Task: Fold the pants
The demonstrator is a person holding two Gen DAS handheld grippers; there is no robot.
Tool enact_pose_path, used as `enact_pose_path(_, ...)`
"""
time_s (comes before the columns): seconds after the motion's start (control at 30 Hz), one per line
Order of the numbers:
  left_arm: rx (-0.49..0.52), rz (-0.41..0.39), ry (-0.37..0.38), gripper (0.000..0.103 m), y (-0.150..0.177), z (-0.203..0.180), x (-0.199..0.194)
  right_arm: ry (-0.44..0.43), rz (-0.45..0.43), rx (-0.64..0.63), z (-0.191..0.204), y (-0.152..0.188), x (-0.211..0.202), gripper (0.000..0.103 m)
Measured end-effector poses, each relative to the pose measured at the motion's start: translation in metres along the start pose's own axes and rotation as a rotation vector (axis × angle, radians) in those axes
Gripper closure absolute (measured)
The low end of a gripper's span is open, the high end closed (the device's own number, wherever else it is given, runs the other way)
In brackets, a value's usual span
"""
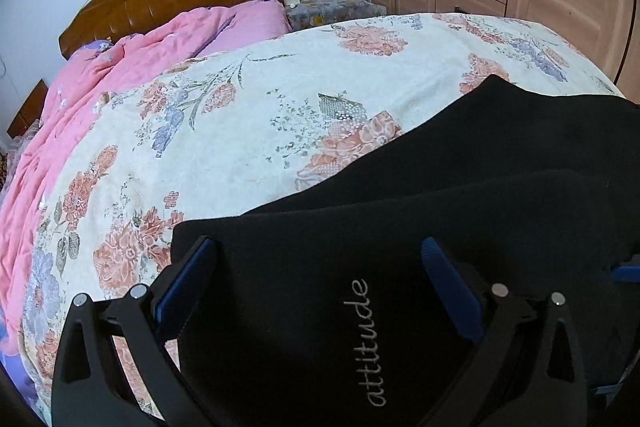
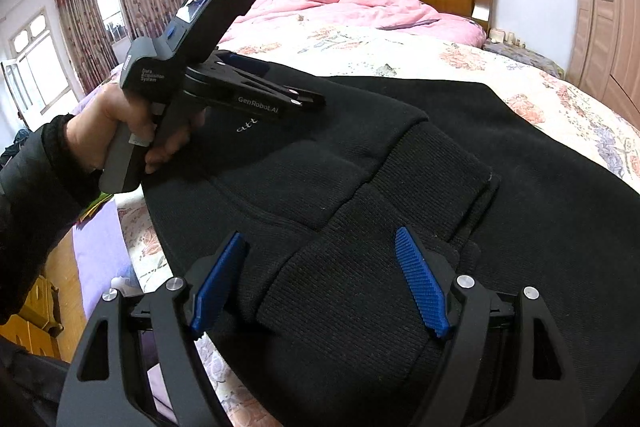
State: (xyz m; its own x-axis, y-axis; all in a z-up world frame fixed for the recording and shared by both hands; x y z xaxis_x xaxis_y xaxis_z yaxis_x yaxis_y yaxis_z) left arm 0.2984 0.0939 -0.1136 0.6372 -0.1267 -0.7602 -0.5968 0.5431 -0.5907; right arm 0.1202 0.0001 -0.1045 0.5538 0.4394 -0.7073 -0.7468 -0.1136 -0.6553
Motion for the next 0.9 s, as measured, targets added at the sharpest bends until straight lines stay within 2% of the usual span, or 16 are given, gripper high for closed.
enact_pose_path(0.4,-0.002,-0.016,-0.008,0.001,-0.001,0.000,0.000,-0.032,-0.011,0.007,-0.002,0.002,-0.004,0.027)
enact_pose_path(0.53,-0.002,-0.023,-0.012,0.001,0.000,0.001,-0.001,-0.002,-0.021,-0.021,0.001,0.003,-0.002,0.026)
enact_pose_path(0.63,-0.008,-0.032,-0.010,0.001,0.001,0.001,-0.002,-0.026,-0.016,0.007,-0.001,0.002,-0.005,0.026)
enact_pose_path(0.67,-0.010,-0.036,-0.028,0.001,0.000,0.002,-0.006,-0.020,-0.009,0.017,-0.003,0.002,-0.010,0.026)
enact_pose_path(0.73,-0.034,-0.051,-0.102,0.002,-0.001,0.001,-0.025,0.030,-0.009,0.035,-0.013,0.004,-0.030,0.014)
enact_pose_path(0.77,-0.059,-0.097,-0.069,0.002,-0.005,-0.007,-0.040,0.059,-0.031,0.034,-0.021,0.005,-0.042,0.014)
enact_pose_path(0.83,-0.082,-0.209,0.043,0.002,-0.018,-0.038,-0.074,0.100,-0.078,0.051,-0.041,0.006,-0.066,0.014)
enact_pose_path(0.9,-0.046,-0.235,0.073,0.002,-0.027,-0.071,-0.086,0.178,-0.114,0.115,-0.077,0.010,-0.090,0.014)
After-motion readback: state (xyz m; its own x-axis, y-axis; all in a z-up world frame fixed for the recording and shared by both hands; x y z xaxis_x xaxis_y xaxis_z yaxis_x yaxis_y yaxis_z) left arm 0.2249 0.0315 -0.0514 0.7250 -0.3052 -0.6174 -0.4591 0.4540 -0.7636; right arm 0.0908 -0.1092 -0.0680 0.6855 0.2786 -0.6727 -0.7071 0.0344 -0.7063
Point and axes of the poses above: each gripper's, at about its wrist camera, not at the fingertips, and x roughly the way its jaws point, z to its left, y to its underside, the point moved 9 cm from there along x, roughly the way its jaws point, and after that the axes turned 11 degrees about x, right-handed, at the moved point
